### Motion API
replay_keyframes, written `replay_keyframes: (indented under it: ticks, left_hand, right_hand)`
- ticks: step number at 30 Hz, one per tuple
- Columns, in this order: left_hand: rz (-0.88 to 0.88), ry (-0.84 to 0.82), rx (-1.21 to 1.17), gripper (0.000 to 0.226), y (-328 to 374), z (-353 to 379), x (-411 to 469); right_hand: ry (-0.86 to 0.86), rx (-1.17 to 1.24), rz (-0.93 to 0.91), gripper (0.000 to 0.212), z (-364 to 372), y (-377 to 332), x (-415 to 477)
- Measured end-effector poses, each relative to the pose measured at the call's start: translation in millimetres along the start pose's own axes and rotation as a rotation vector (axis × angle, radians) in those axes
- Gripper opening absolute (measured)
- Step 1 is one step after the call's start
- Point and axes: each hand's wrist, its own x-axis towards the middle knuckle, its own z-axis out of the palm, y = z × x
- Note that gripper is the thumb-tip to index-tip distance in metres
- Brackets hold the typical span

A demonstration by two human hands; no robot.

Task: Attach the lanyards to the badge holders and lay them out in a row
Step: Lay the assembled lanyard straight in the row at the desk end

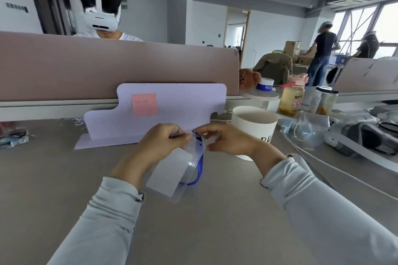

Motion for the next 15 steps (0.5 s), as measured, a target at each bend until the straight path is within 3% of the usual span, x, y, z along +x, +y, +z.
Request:
replay_keyframes:
  ticks: [9, 13, 15]
  left_hand:
    - [-0.244, -0.047, -0.019, 0.007, -25.2, -92.6, -105.0]
    - [-0.369, -0.078, 0.018, 0.007, -37.1, -122.8, -153.2]
    - [-0.441, -0.06, 0.05, 0.006, -48.9, -133.1, -174.0]
  right_hand:
    - [-0.238, 0.151, -0.106, 0.033, 105.2, -66.1, 27.3]
    - [-0.308, 0.064, -0.177, 0.012, 146.9, -101.0, 37.4]
    - [-0.321, 0.103, -0.174, 0.018, 160.5, -115.7, 38.6]
